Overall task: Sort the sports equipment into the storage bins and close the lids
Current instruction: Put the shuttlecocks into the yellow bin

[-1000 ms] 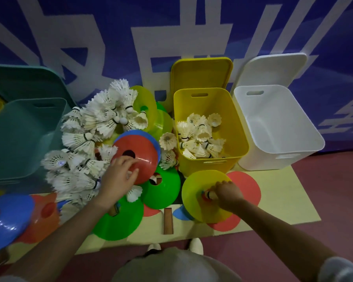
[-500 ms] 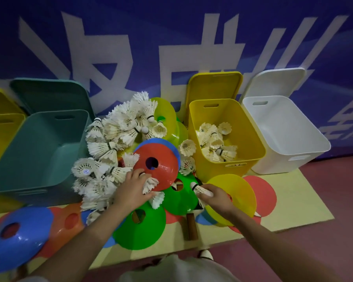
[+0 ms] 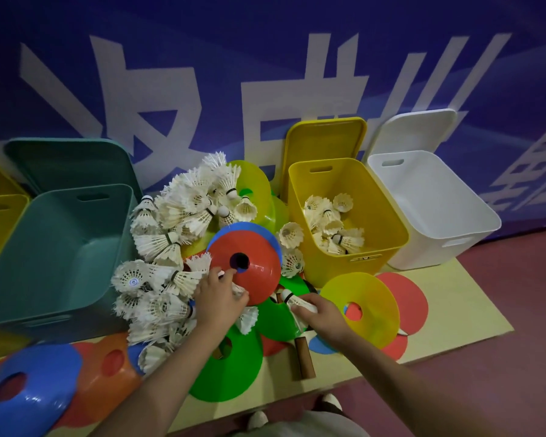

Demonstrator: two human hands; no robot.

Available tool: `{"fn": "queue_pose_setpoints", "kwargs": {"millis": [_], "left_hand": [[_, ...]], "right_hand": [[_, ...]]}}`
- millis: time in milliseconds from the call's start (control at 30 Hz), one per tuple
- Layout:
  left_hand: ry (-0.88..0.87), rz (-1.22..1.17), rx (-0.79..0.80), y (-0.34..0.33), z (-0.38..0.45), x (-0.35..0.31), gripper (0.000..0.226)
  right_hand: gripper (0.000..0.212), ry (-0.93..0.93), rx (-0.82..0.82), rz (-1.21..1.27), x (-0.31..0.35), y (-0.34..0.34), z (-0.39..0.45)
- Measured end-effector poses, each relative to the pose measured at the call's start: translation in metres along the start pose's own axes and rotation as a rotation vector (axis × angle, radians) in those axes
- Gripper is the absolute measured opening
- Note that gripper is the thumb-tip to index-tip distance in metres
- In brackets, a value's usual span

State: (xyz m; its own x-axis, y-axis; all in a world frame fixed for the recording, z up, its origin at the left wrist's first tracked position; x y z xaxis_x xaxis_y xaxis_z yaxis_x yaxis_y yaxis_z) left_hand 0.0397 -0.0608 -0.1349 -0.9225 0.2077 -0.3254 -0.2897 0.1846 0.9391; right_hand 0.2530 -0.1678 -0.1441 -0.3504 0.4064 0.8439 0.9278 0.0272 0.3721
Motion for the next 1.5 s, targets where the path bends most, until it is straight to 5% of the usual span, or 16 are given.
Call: {"fn": "queue_pose_setpoints", "kwargs": {"millis": [200,400,533,667,800,967,1133,1300,1400,1500], "left_hand": [[-0.021,-0.452,-0.087,0.006,-0.007,0.004,0.041],[0.025,-0.869,-0.190,0.039,-0.013,-0.027,0.021],[-0.009,-0.932,-0.189,0.061,0.006,-0.067,0.028],[-0.075,-0.968,-0.177,0.064,0.031,-0.113,0.029],[-0.083,-0.917,-0.176,0.062,0.059,-0.153,0.019],[0.017,-0.879,-0.146,0.052,0.093,-0.199,0.023],[0.159,-0.791,-0.147,0.034,0.110,-0.220,0.051],[0.238,-0.868,-0.130,0.019,0.126,-0.227,0.051],[0.227,-0.825,-0.117,0.011,0.133,-0.228,0.054],[0.201,-0.771,-0.113,0.004,0.140,-0.226,0.057]], "right_hand": [[0.021,0.067,0.034,0.060,0.021,0.009,0.006],[0.033,0.243,0.035,0.213,0.065,0.051,0.009],[0.031,0.366,-0.084,0.243,0.088,0.112,0.024],[0.030,0.302,-0.220,0.171,0.083,0.182,0.062],[0.058,0.137,-0.255,-0.045,0.065,0.229,0.116],[0.045,0.081,-0.140,-0.360,0.054,0.239,0.167],[0.052,0.026,-0.027,-0.644,0.037,0.234,0.212],[0.038,0.047,0.241,-1.269,0.022,0.214,0.224],[0.057,0.179,0.178,-1.275,0.038,0.226,0.231],[0.050,0.566,-0.118,-1.110,0.061,0.257,0.219]]}}
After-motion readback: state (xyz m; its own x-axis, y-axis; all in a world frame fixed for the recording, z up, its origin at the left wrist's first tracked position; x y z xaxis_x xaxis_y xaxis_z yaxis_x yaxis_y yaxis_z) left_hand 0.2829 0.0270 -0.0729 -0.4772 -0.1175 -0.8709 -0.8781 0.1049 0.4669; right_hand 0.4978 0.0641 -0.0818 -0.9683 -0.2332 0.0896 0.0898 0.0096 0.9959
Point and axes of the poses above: each hand's wrist, its own z-axis towards the middle knuckle, its own y-axis out of the back of the hand, x = y × z, the point moved 4 cm from there along z, towards the middle knuckle, and after that the axes turned 6 degrees about x, right-handed, at the moved point
